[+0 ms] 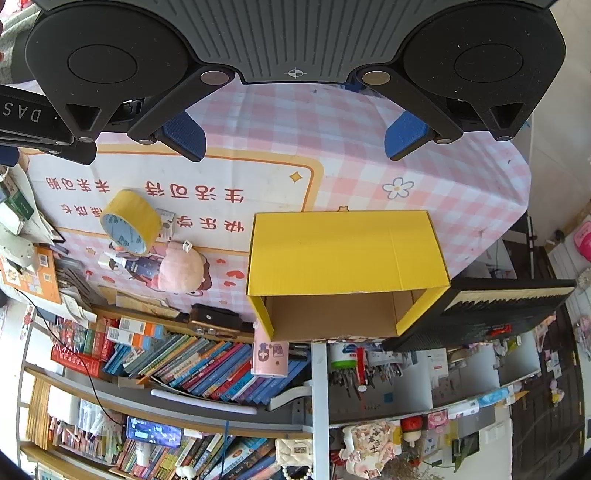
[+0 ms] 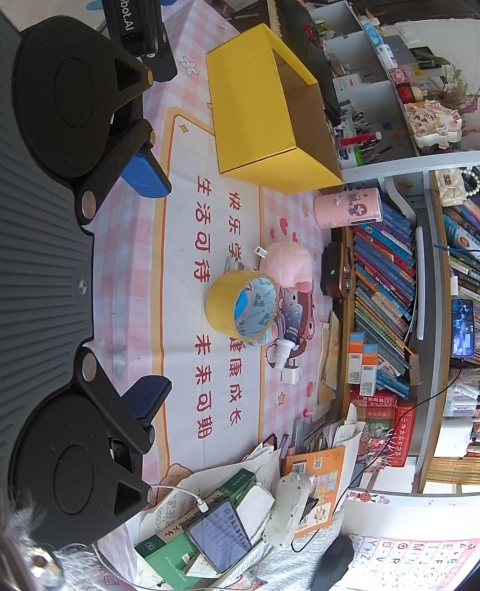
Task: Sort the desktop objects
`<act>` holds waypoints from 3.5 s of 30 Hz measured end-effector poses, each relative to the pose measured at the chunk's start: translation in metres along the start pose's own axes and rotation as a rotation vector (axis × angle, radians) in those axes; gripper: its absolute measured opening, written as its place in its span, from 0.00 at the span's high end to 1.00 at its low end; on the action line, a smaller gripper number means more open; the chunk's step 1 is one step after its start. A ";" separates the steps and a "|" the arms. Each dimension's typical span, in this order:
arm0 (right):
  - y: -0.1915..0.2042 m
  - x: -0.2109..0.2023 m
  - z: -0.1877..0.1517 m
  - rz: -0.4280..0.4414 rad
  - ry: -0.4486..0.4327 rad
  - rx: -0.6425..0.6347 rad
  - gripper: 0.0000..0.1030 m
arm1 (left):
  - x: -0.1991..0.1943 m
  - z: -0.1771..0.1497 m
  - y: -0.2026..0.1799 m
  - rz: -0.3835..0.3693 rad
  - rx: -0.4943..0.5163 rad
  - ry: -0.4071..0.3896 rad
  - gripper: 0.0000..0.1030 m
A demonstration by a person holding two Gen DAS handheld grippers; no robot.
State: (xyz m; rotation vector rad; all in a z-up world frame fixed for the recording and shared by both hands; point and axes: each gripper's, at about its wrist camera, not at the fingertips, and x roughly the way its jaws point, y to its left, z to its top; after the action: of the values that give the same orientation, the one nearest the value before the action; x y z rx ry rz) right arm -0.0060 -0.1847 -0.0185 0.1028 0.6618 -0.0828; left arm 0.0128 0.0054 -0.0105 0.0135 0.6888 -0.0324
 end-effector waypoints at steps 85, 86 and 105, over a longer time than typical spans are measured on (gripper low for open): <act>-0.032 0.066 0.031 -0.002 0.094 0.009 0.00 | 0.062 0.027 -0.032 -0.036 0.004 0.098 0.00; -0.034 0.070 0.033 0.004 0.099 0.006 0.00 | 0.064 0.028 -0.034 -0.032 0.002 0.100 0.00; -0.062 0.156 0.070 0.121 0.179 -0.052 0.00 | 0.097 0.049 -0.067 0.093 -0.070 0.145 0.00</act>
State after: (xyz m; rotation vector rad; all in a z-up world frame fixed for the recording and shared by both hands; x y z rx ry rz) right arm 0.1520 -0.2613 -0.0639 0.1010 0.8342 0.0607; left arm 0.1161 -0.0653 -0.0343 -0.0194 0.8328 0.0830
